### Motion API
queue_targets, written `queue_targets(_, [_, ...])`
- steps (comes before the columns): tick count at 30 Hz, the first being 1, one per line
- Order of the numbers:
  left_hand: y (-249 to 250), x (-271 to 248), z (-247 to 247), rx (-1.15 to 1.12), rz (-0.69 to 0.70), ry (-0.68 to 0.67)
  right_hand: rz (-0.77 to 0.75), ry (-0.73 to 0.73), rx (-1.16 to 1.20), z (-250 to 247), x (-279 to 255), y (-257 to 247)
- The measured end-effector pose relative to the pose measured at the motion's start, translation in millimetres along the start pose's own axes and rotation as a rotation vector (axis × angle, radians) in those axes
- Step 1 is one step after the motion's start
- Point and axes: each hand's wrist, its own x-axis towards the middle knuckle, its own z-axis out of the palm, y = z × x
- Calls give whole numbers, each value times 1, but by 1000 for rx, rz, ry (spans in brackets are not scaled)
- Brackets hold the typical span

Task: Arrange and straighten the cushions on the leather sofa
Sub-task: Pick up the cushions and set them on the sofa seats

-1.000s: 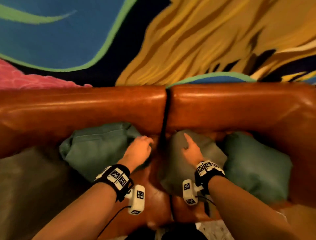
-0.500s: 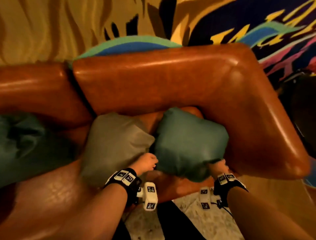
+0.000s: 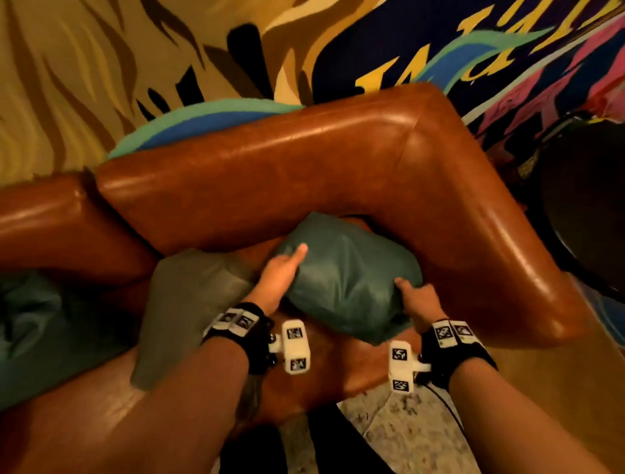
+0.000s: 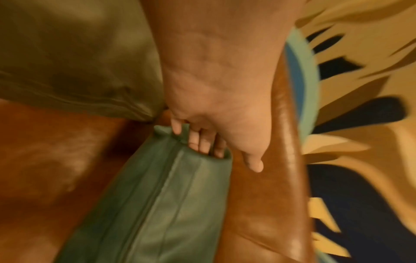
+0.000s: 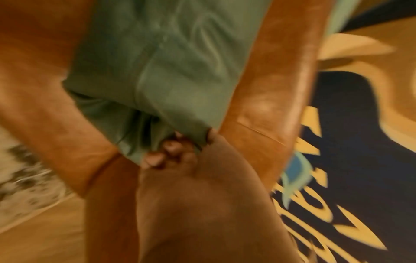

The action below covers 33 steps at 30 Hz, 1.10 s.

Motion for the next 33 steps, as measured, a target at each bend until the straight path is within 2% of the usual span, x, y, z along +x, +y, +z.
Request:
queue_targets(2, [47,5,-3,-144,111,-48,-202,62,73,-25,-8,-35])
queue_targets(4, [71,11,5,-128,184,-147,-291,-6,158,-26,-16,-48])
queue_targets(5, [71,19,11,-35,186,-174,-301,-64,194,-21,-18,-47])
queue_targets(6, [67,26,17,105,188,-159,-280,-113,228,-13,-10,-36])
queue_targets(8, [56,43,26,411,214,-23,-226,-241,280,1,2,-13])
queue_targets(10, [61,46,33,526,241,82,-290,-258,279,-1,3,-4])
queue_targets(12, [88,37,43,449,330,92,-357,-101,219,-16,-20,-28])
queue_targets(14, [119,33,54,357,436,82,-390,15,243,-35,-17,-37])
queue_targets(17, [154,34,85,411,570,32,-348,156,229,-62,-5,-36])
queue_targets(20, [134,38,118,776,530,-46,-111,175,207,-75,17,-10])
queue_targets(21, [122,36,124,861,505,-110,-24,153,238,-80,26,1])
queue_targets(23, [96,32,129,836,519,-289,10,117,239,-89,39,12])
queue_targets(25, [68,27,123,715,532,-402,-52,108,110,-93,37,4])
queue_targets(26, [57,25,117,670,526,-410,-78,132,-3,-91,31,-4])
queue_targets(28, [38,20,99,599,468,-346,-113,271,-250,-83,12,-26])
queue_targets(29, [28,15,87,572,439,-293,-198,344,-370,-70,-3,-40])
queue_targets(31, [8,2,67,541,404,-223,-536,436,-508,-40,-36,-60])
queue_targets(32, [-6,-4,53,533,370,-187,-729,406,-529,-15,-49,-66])
queue_targets(33, [-21,-9,41,526,314,-152,-893,318,-545,9,-59,-69])
